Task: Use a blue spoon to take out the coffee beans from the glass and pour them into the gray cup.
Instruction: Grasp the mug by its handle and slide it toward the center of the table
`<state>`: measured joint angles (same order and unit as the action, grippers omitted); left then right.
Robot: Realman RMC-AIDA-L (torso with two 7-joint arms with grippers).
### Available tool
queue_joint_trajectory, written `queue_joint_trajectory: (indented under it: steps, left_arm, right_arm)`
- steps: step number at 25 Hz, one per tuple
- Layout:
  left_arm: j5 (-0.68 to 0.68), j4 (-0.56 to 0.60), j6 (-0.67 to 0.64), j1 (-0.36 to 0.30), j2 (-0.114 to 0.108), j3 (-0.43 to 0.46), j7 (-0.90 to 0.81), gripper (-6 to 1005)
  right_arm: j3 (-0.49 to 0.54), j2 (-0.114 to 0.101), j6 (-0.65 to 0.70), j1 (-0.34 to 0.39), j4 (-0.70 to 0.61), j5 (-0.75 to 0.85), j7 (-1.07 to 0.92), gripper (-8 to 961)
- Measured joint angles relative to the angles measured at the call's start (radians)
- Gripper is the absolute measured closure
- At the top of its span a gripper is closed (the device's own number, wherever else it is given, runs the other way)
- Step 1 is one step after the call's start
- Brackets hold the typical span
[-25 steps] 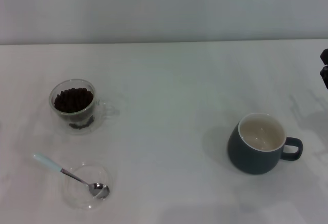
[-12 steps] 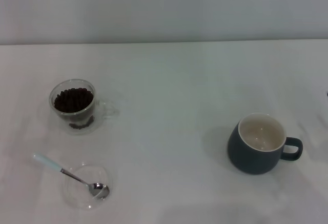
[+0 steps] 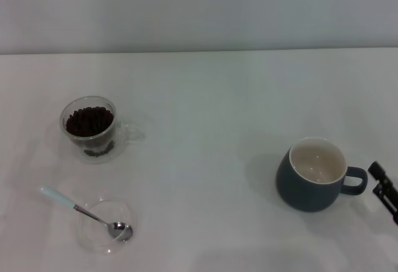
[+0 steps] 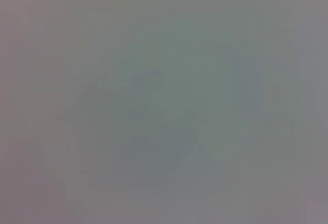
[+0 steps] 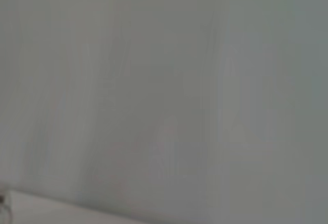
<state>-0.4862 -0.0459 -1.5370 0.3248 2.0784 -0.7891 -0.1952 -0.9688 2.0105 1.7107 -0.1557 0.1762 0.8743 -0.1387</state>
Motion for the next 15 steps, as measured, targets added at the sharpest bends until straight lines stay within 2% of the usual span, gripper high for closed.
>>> queue_joint_trajectory:
  steps: [5,15]
  left_arm:
    - [0.015,0.001,0.0,0.0,0.0,0.001,-0.001,376]
    - [0.02,0.002,0.0,0.004,0.0,0.001,-0.002,376]
  right_arm:
    - [-0.029,0.002,-0.047,0.0,0.013,0.003,-0.001,278]
    - [-0.018,0.005,-0.181,-0.022,0.009,0.002,-0.006,281]
